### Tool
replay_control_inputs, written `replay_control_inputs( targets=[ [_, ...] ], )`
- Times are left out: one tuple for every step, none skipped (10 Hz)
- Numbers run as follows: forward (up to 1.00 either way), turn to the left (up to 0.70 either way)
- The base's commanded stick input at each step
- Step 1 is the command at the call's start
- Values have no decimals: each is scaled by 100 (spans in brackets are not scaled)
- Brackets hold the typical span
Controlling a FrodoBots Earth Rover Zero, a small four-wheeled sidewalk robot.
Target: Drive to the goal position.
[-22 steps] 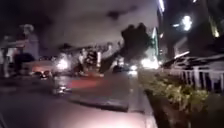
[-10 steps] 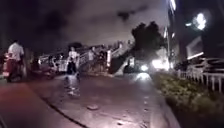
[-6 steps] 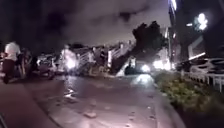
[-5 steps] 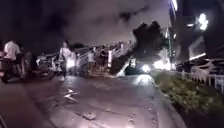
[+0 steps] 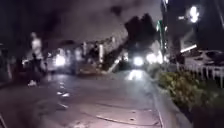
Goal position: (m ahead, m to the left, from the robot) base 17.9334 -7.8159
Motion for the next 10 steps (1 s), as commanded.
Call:
replay_control_inputs(
  targets=[
    [43,0],
    [43,0],
    [43,0],
    [43,0],
    [43,0],
    [43,0],
    [43,-23],
    [43,-26],
    [43,-26],
    [43,-26]
  ],
)
